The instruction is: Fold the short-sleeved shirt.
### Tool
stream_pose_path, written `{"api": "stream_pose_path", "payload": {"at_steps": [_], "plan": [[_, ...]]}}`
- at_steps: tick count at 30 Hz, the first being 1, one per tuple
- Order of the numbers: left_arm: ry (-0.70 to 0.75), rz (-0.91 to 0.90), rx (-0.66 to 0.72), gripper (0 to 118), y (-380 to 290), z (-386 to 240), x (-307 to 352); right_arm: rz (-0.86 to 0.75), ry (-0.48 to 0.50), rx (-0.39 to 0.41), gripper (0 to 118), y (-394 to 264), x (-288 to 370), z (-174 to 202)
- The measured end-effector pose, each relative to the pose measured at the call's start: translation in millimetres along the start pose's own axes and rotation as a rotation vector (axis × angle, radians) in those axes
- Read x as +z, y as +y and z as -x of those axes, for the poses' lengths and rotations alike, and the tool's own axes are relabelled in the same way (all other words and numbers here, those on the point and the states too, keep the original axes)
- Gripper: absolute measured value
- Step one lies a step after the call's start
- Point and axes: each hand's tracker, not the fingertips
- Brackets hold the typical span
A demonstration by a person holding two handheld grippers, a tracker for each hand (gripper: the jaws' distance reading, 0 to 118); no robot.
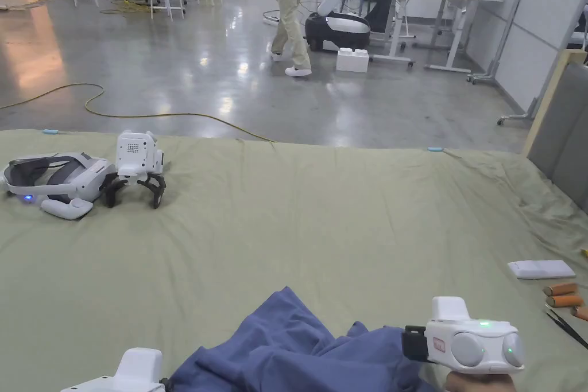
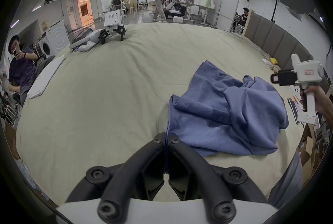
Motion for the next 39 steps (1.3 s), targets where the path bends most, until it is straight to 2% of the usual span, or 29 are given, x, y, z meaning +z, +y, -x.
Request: {"api": "stream_pose_path", "payload": {"at_steps": [1, 2, 4, 5, 6, 7, 12, 16, 21, 25, 30, 33, 36, 39], "plan": [[0.003, 0.005, -0.001, 0, 0.2, 0.1, -1.7, 0.046, 0.011, -0.021, 75, -1.4, -10.8, -0.2], [0.004, 0.011, -0.001, 0, 0.0, 0.9, -3.6, 0.084, 0.015, -0.041, 66, -3.8, -21.7, -0.4], [0.009, 0.018, 0.008, 0, -2.2, -0.4, -5.8, 0.116, 0.067, -0.071, 36, -8.5, -33.1, -1.4], [0.009, 0.022, 0.013, 0, -2.8, 0.8, -7.2, 0.117, 0.098, -0.089, 15, -10.3, -36.1, -1.5], [0.008, 0.025, 0.015, 0, -3.4, 2.0, -8.8, 0.085, 0.129, -0.101, 5, -11.9, -33.2, 0.0], [0.01, 0.029, 0.018, 0, -5.3, 3.2, -14.1, 0.074, 0.154, -0.106, 5, -11.6, -32.1, 0.7], [-0.005, 0.006, 0.038, 0, -1.9, 6.0, -8.8, -0.056, 0.066, 0.004, 4, -5.0, 0.1, 5.2], [-0.02, -0.091, 0.051, 0, 18.3, 16.2, 4.1, -0.159, 0.05, 0.005, 4, 13.1, 43.2, 0.4], [0.003, -0.239, 0.032, 0, 62.6, 35.6, 40.2, -0.299, -0.016, 0.035, 4, 43.8, 104.9, -11.7], [0.044, -0.359, 0.021, 0, 104.8, 56.0, 83.7, -0.402, -0.114, 0.083, 4, 66.5, 155.9, -17.8], [0.098, -0.454, 0.013, 0, 156.5, 84.8, 127.7, -0.512, -0.115, 0.026, 4, 98.0, 212.2, -28.5], [0.13, -0.498, -0.003, 0, 188.0, 94.6, 148.9, -0.576, -0.131, 0.047, 4, 119.2, 242.9, -24.2], [0.14, -0.52, -0.007, 0, 216.3, 98.5, 162.0, -0.628, -0.108, 0.028, 4, 143.2, 270.7, -13.6], [0.166, -0.547, -0.023, 0, 242.3, 99.3, 170.6, -0.672, -0.126, 0.068, 4, 171.0, 291.9, -0.3]]}}
